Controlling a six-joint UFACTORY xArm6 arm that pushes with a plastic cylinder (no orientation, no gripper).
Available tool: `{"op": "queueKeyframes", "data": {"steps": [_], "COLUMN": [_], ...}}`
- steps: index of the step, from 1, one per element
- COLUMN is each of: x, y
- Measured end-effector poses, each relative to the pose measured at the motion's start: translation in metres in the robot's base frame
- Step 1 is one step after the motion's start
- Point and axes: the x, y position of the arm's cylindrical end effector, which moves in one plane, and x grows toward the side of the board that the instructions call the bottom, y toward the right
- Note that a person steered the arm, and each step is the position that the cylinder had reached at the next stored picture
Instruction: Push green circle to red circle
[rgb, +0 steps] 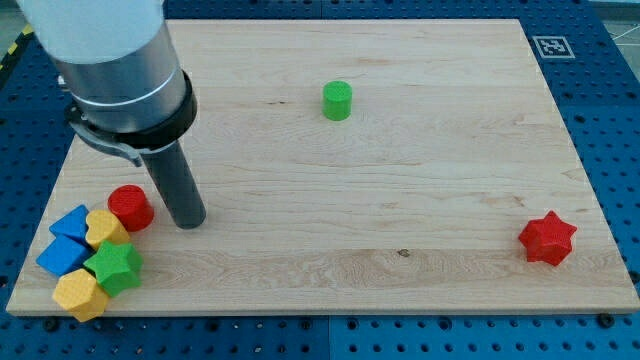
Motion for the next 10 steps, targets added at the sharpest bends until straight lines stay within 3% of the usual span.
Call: {"op": "queueKeyframes", "data": {"steps": [1,2,4,5,7,8,9,10], "x": [0.0,-0.013,-0.067,-0.114,-0.214,-0.241,-0.251,-0.223], "y": [-0.004,0.03,0.148,0.172,0.184,0.178,0.166,0.166]}}
